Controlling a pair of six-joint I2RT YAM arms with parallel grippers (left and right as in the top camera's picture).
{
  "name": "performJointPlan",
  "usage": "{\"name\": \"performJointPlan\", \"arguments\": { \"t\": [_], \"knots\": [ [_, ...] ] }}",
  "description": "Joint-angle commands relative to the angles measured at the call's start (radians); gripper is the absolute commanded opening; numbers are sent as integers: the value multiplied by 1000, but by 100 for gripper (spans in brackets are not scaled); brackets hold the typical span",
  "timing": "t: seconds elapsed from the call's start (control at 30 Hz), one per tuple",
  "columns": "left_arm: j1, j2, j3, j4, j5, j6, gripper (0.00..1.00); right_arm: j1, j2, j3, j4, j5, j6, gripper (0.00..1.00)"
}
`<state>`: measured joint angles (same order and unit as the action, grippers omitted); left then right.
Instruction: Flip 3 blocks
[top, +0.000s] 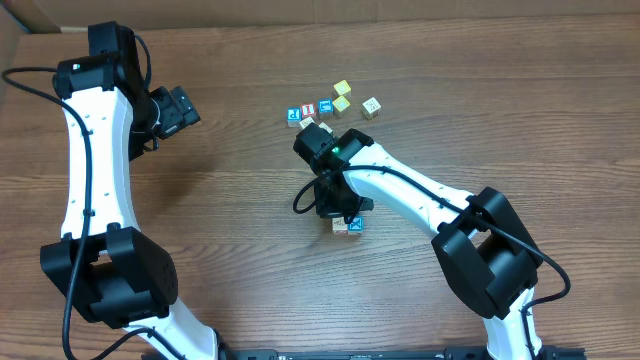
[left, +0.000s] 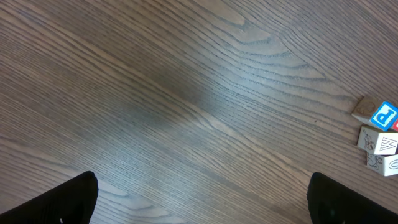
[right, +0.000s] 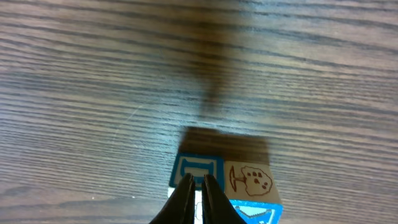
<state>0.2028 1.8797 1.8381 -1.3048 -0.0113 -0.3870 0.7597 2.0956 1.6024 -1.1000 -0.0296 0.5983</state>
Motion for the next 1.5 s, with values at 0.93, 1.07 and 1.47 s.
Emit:
{"name": "performJointPlan", "arguments": {
  "t": [0.93,1.07,1.47],
  "knots": [
    [-11,7,23,1,4,-3,100,-48,-8,108,55,18,-91,25],
    [-11,7,23,0,4,-3,100,-106,-8,353,-33,7,-179,58],
    [-13,7,23,0,4,-2,100,-237,17,682,10,2,-352,93]
  ]
}}
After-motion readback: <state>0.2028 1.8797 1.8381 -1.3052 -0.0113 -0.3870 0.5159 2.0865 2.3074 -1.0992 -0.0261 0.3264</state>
